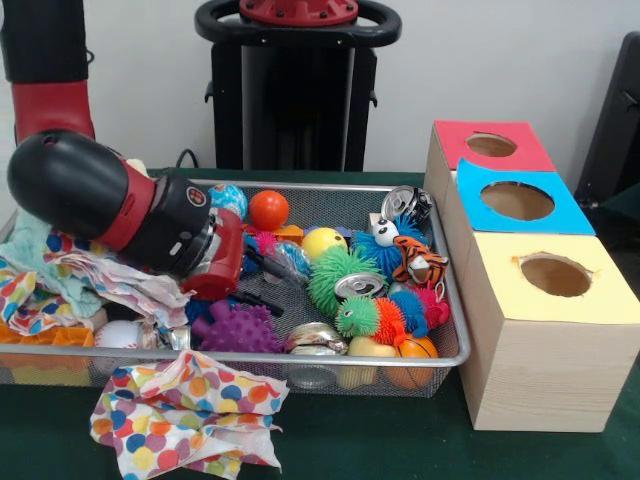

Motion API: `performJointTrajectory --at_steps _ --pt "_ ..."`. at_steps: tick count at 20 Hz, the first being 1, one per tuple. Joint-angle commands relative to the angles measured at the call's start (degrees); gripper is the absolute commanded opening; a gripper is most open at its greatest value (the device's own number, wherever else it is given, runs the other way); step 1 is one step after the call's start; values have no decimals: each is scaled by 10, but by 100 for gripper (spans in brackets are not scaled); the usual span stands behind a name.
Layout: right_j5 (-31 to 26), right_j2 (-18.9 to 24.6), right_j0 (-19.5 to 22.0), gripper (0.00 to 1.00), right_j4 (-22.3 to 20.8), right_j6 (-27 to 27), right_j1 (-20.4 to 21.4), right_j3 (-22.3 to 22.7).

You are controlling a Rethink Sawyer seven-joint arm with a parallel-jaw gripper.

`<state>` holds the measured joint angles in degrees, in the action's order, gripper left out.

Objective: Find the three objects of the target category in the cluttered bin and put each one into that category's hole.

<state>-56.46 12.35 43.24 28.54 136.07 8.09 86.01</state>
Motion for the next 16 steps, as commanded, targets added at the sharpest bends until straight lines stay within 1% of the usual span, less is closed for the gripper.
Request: performJointTrajectory --at_steps 1,3,4,7,12,16 --pt "-61 -11 -21 100 -28 60 14 -2" --pt "-59 -24 -23 100 -42 52 12 -11" --pt "-58 -32 -27 100 -51 51 22 -9" --pt "-66 -41 -34 100 -61 54 32 -13" --pt "-20 -62 -54 100 -105 21 38 -54" --pt "-4 -71 -61 100 -124 17 52 -58"
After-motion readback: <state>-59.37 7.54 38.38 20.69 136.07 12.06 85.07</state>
